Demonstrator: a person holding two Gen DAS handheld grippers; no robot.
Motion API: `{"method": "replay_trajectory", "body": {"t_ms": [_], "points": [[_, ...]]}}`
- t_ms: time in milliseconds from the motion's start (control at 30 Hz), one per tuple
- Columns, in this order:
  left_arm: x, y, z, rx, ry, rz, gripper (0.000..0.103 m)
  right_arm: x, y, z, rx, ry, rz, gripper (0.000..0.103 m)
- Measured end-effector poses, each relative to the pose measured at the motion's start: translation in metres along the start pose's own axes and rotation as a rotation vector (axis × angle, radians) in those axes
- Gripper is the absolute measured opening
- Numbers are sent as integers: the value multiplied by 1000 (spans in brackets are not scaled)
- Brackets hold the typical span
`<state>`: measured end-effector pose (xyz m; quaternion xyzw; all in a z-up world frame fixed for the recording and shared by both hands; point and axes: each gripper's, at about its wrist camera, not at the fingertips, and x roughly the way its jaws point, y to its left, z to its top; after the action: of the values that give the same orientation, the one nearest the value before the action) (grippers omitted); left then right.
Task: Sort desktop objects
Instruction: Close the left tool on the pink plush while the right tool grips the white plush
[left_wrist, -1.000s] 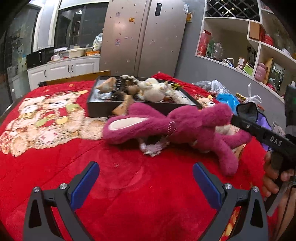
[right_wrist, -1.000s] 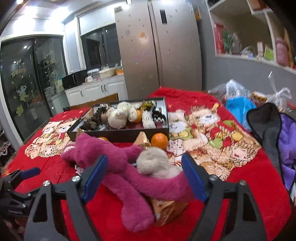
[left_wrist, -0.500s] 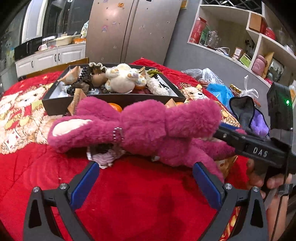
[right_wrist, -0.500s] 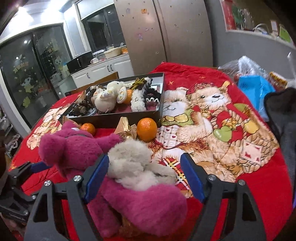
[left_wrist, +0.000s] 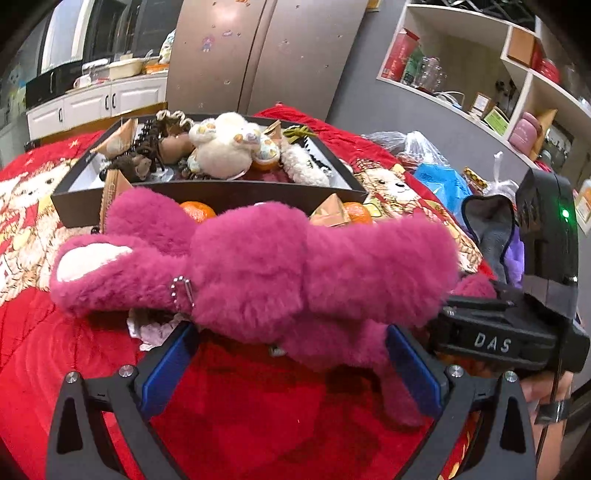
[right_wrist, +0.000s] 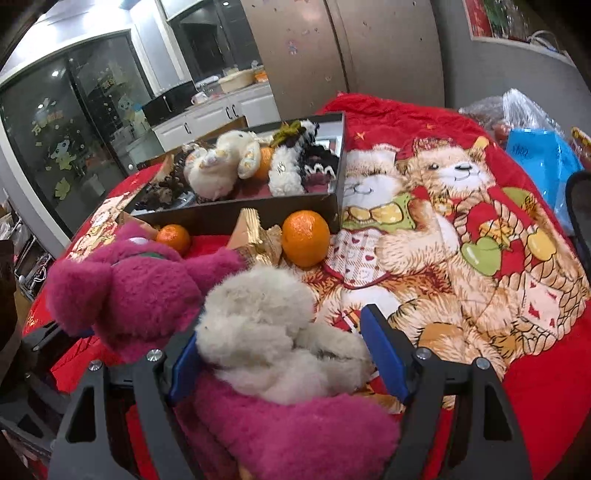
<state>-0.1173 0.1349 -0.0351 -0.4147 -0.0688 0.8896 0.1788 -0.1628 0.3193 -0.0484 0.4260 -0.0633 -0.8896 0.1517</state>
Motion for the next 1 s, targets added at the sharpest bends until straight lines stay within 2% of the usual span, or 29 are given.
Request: {"method": "replay_trajectory", "body": {"t_ms": [133,300,433,500,533,600,667,767,1000], "points": [[10,1,1,2,29,38,103,12,2,0,0,27,-26,80],[10,1,-2,13,15,50,103,15,4,0,-9,28,-47,79],[8,1,-2,16,9,50,101,13,5,-1,-3,21,-50,72],[8,-1,-3,30,10,49,85,10,8,-2,-10,15,-49,66],[10,-2,-4,39,20,48,70,8,12,-3,-27,7,-57,61],[10,-5,-5,60,26,58,64,4,20,-5,-59,-5,-78,50],[10,-6,-6,68,28,26,47,0,31,-7,-92,-19,-92,33],[7,-7,-7,71,19,20,42,-4,38,-10,-110,-33,-128,32],[-6,-14,-8,109,-26,26,39,-31,27,-9,-37,-91,-81,31]]}}
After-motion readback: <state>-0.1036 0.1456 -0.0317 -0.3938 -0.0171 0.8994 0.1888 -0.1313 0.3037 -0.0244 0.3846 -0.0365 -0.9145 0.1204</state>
